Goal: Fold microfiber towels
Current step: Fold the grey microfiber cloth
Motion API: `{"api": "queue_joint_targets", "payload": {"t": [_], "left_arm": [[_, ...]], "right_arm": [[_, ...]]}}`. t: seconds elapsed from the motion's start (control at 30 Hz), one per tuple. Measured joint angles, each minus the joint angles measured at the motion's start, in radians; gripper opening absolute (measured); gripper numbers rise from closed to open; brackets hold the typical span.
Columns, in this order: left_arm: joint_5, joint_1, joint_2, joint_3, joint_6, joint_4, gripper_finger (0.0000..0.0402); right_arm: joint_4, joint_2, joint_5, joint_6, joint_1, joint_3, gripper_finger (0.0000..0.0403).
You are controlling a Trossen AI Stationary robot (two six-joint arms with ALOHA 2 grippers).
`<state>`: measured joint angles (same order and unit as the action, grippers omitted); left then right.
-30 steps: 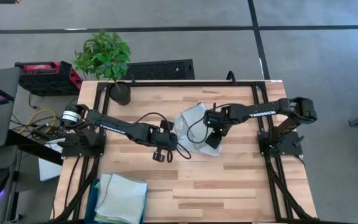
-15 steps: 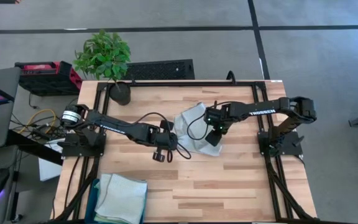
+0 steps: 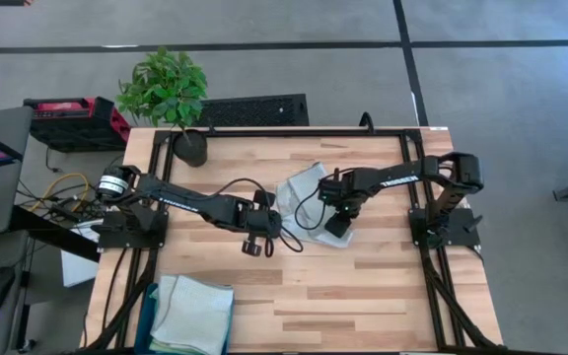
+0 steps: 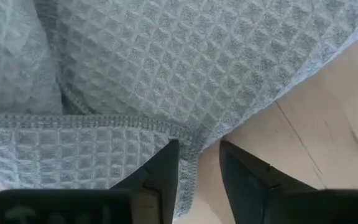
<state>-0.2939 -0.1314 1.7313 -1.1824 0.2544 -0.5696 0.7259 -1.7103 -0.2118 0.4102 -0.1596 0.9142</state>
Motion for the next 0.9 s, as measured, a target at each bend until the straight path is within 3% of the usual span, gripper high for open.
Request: {"api": "queue_joint_targets", "payload": {"t": [0.3, 0.9], "left_arm": [[0.000, 0.001, 0.000, 0.000, 0.004, -0.003, 0.0000], [-0.001, 0.002, 0.000, 0.000, 0.012, -0.019, 0.0000]], "right_arm": [[-0.006, 0.016, -0.140, -0.140, 0.013, -0.004, 0.0140], [-0.004, 0.014, -0.129, -0.161, 0.050, 0.023, 0.0100]]}}
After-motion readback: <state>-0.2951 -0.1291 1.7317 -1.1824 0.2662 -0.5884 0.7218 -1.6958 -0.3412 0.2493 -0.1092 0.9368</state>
